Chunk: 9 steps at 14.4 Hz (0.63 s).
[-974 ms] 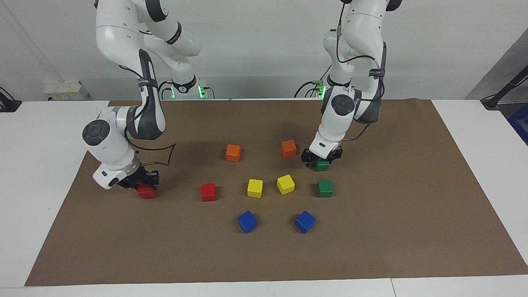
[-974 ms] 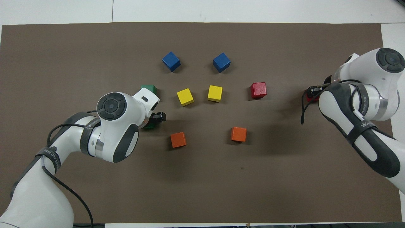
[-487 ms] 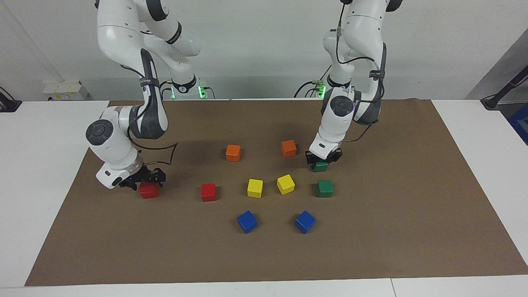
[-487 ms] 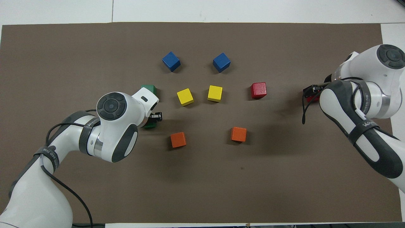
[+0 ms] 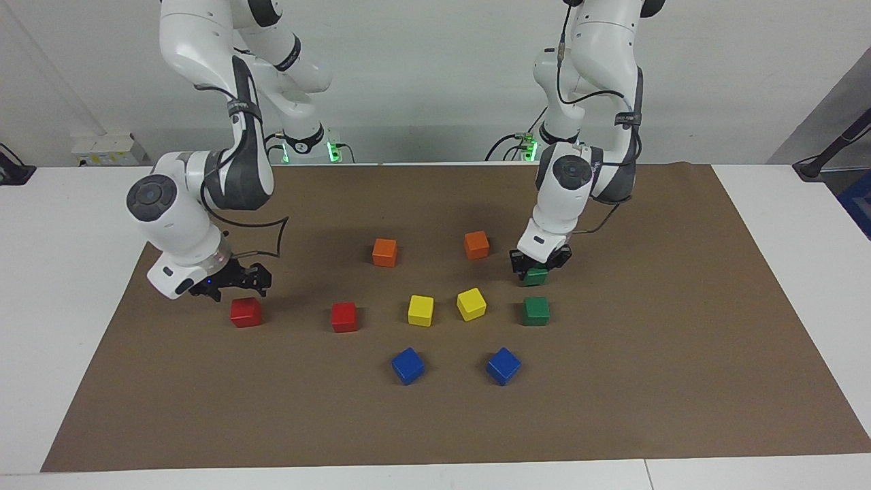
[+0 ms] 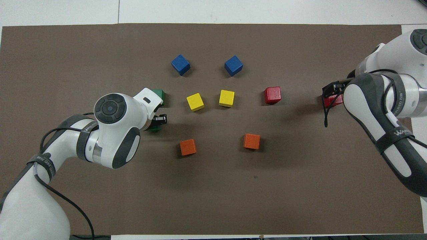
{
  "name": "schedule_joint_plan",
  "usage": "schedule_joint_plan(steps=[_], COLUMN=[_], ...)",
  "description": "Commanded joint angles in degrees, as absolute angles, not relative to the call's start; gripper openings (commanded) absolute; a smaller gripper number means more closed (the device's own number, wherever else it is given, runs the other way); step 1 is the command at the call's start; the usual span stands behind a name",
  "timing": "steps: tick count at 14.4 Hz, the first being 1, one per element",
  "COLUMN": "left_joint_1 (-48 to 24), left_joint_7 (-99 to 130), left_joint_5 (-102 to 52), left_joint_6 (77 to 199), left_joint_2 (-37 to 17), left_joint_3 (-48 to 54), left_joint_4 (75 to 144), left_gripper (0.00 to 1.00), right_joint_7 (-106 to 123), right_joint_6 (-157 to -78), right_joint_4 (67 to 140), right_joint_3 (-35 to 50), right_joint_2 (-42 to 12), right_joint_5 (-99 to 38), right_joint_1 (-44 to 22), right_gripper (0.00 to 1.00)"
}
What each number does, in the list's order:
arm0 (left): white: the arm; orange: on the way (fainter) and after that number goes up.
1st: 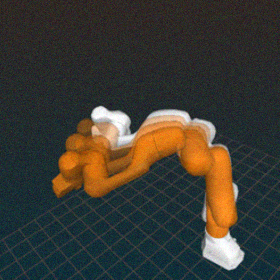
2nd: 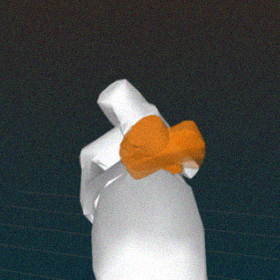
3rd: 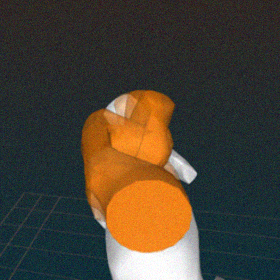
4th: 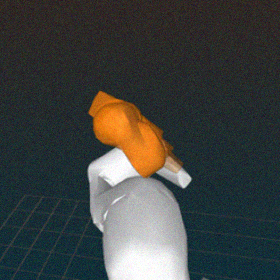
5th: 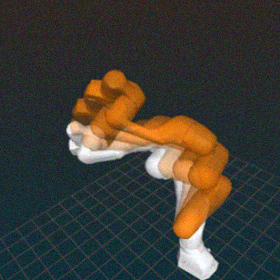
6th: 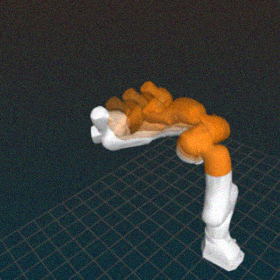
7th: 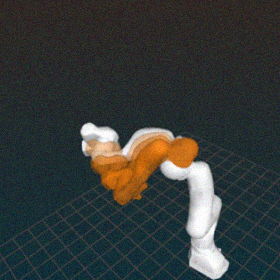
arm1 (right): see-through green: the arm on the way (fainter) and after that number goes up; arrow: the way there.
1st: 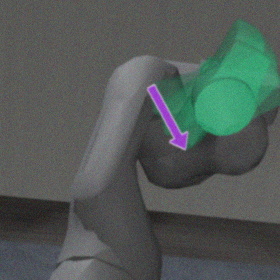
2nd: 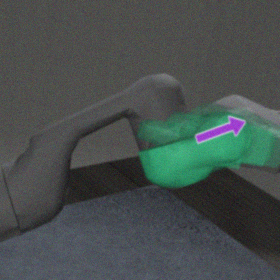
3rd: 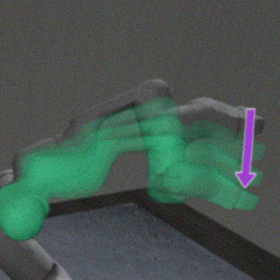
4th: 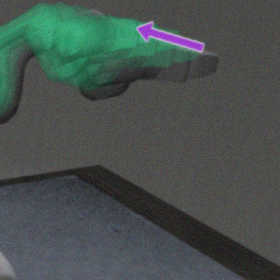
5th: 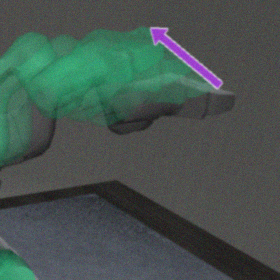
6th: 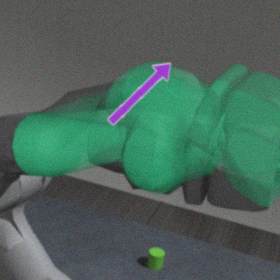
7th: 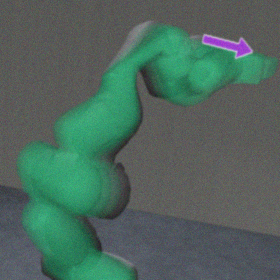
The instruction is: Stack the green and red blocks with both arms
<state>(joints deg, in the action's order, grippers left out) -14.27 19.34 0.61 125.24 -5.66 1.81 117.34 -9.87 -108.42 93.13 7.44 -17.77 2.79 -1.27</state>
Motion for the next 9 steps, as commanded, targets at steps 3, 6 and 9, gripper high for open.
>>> schedule_joint_plan(steps=[3, 6, 9], left_joint_1=[-1.35, 6.39, 9.48], left_joint_7=[-0.13, -10.43, -13.89], left_joint_5=[0.62, 0.44, 0.44], left_joint_6=[116.55, 117.68, 124.25], left_joint_2=[1.75, 2.28, 2.29], left_joint_3=[2.11, 2.02, 1.93], left_joint_4=[118.56, 119.96, 125.13], left_gripper=[0.00, 0.00, 0.00], right_joint_7=[-16.17, -16.17, -16.17], right_joint_6=[-112.13, -116.63, -119.52], right_joint_4=[90.44, 90.62, 91.14], right_joint_3=[7.82, 7.82, 7.73], right_joint_2=[-23.28, -25.39, -26.89], right_joint_5=[3.16, 3.08, 3.34], right_joint_1=[-6.85, -7.12, -7.65], right_gripper=[1.00, 1.00, 1.00])
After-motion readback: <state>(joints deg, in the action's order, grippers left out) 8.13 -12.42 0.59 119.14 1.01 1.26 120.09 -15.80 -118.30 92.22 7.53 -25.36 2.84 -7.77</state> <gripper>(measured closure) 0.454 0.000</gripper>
